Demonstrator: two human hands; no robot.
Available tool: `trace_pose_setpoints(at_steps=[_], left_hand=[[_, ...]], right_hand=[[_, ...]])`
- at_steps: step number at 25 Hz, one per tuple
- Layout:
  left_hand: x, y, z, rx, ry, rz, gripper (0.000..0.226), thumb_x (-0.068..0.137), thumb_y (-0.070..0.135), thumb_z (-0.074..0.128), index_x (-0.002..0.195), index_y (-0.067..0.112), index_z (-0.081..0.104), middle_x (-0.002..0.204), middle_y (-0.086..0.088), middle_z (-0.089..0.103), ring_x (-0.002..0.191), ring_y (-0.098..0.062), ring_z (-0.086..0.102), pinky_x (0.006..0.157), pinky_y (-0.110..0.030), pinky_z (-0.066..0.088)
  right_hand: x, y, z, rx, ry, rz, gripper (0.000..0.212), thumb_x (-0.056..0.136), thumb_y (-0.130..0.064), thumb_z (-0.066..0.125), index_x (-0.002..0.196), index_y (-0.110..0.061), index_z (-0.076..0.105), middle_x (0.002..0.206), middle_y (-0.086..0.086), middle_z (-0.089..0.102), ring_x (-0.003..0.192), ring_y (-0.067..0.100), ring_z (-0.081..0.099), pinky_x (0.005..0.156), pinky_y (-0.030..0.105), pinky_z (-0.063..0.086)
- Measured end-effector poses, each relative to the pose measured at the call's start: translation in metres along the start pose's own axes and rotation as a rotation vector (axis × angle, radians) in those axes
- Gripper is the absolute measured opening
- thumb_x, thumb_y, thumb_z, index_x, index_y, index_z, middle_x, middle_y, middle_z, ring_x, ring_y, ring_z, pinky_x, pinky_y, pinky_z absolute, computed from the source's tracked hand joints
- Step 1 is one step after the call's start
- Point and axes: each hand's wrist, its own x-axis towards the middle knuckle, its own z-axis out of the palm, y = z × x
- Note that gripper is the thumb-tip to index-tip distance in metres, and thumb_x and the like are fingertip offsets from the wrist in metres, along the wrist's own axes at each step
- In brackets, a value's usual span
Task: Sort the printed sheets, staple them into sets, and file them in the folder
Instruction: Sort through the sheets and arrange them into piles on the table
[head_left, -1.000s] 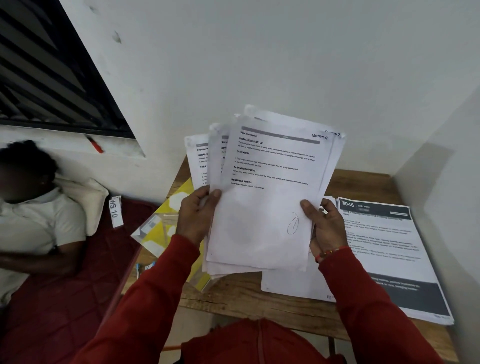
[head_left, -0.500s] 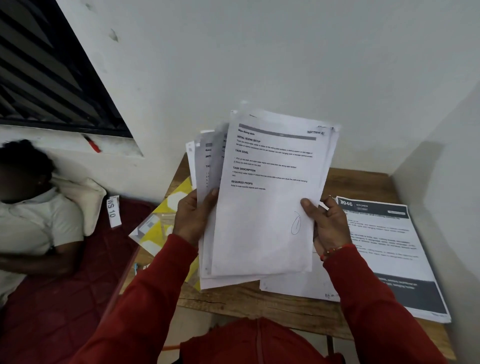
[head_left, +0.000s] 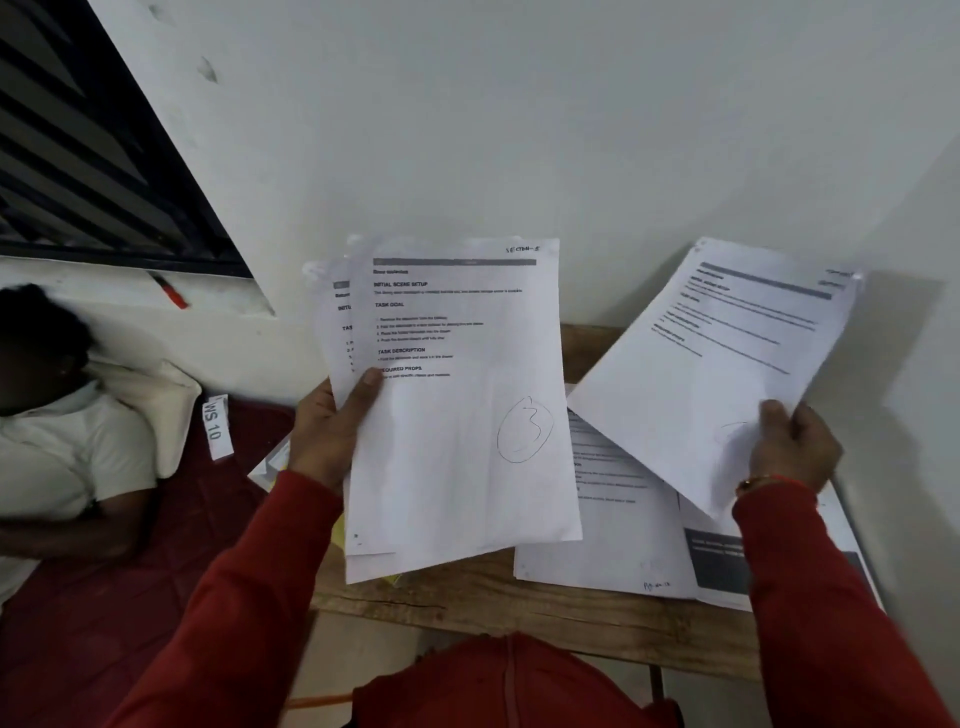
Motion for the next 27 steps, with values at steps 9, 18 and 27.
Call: trace_pose_setpoints(at_steps=[9, 18, 27], left_hand=[[-0.006, -0.012, 0.036, -0.015, -0.067, -0.062, 0.015, 0.094, 0.019, 0.061, 0.101, 0.019, 0.074, 0.104, -0.002, 0.074, 0.099, -0.023, 0.069, 0.085, -0.037, 0.057], [-0.013, -0.034, 0.028, 0.128, 0.048, -0.059, 0.021, 0.089, 0.021, 0.068, 0.108, 0.011, 0.071, 0.102, -0.001, 0.075, 0.091, -0.016, 0.071, 0.076, -0.030, 0.058], [0.005, -0.004, -0.002, -0.291, 0.039, 0.047, 0.022, 0.097, 0.007, 0.050, 0.112, 0.011, 0.065, 0.107, 0.001, 0.073, 0.100, -0.014, 0.068, 0.089, -0.030, 0.055]], right_hand=[[-0.106, -0.064, 0.045, 0.347, -0.679, 0.122, 0.010, 0.085, -0.004, 0.065, 0.077, -0.007, 0.070, 0.068, -0.002, 0.066, 0.061, 0.007, 0.054, 0.059, 0.023, 0.048], [-0.120, -0.063, 0.052, 0.351, -0.747, 0.209, 0.019, 0.093, -0.008, 0.061, 0.078, -0.017, 0.071, 0.068, -0.001, 0.066, 0.065, 0.012, 0.055, 0.058, 0.023, 0.046], [-0.080, -0.035, 0.047, 0.185, -0.403, 0.096, 0.009, 0.092, -0.011, 0.062, 0.087, -0.011, 0.068, 0.080, 0.009, 0.066, 0.076, 0.010, 0.056, 0.075, 0.032, 0.047]])
